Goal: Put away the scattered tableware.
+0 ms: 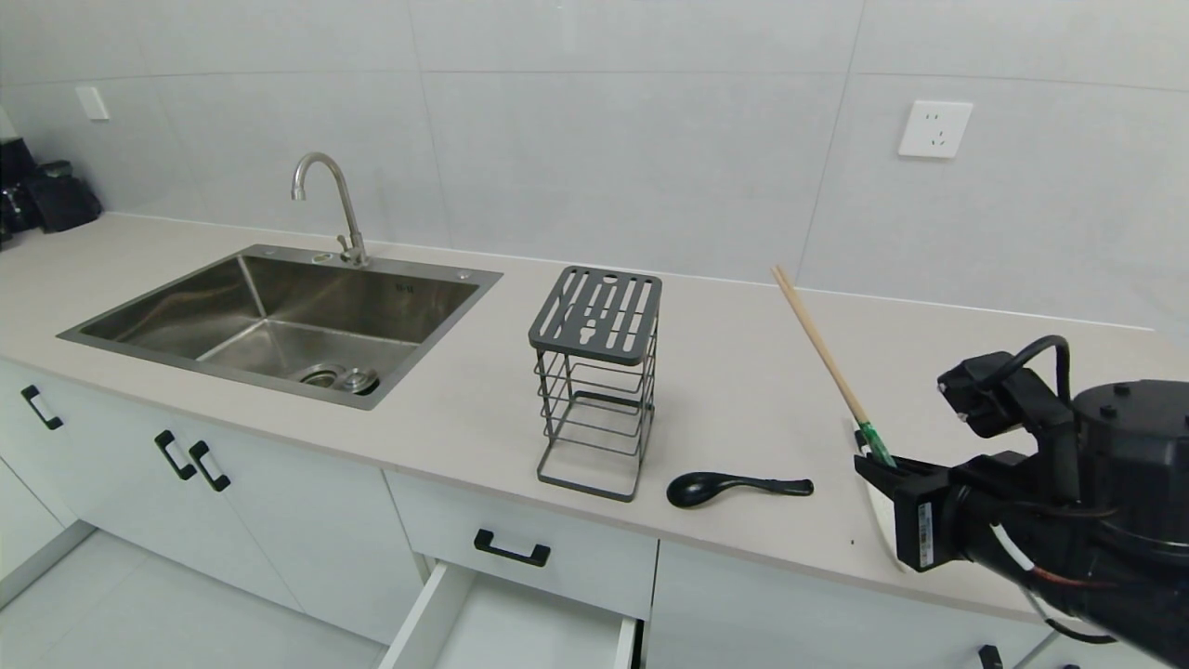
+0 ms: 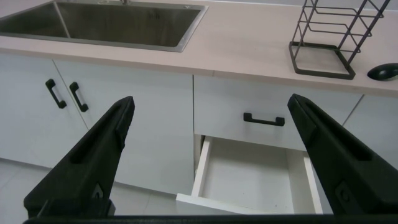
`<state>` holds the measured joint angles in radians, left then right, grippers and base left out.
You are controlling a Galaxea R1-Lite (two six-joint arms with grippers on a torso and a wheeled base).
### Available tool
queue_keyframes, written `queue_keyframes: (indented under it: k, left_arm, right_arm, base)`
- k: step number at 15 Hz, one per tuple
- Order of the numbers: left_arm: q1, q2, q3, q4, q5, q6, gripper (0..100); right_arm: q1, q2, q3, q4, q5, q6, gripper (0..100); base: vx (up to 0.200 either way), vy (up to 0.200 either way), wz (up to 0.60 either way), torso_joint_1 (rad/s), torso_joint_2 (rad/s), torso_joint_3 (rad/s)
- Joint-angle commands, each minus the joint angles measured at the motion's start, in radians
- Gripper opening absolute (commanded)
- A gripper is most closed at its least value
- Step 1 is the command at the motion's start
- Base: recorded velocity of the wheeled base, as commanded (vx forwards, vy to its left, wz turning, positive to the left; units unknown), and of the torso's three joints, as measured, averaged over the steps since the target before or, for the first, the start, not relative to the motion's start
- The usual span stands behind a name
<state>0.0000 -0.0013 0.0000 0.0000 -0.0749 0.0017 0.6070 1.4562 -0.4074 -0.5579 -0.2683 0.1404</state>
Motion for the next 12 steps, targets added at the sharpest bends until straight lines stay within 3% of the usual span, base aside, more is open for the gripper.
queue_keyframes:
  k: [1, 7, 12]
  left_arm:
    - [0.000, 0.001, 0.000, 0.000, 0.000, 0.000, 100]
    - [0.000, 0.001, 0.000, 0.000, 0.000, 0.000, 100]
    - [0.000, 0.001, 0.000, 0.000, 0.000, 0.000, 100]
  right_arm:
    - [0.002, -0.008, 0.004, -0.019, 0.021, -0.048, 0]
    - [0.005, 0.041, -0.017, -0.086, 0.106, -0.116, 0]
    - [0.074, 0.056, -0.017, -0.105, 0.133, -0.151, 0]
  base:
    - [0.000, 0.000, 0.00, 0.000, 0.00, 0.000]
    - [0.000, 0.000, 0.00, 0.000, 0.00, 0.000]
    - [0.000, 0.000, 0.00, 0.000, 0.00, 0.000]
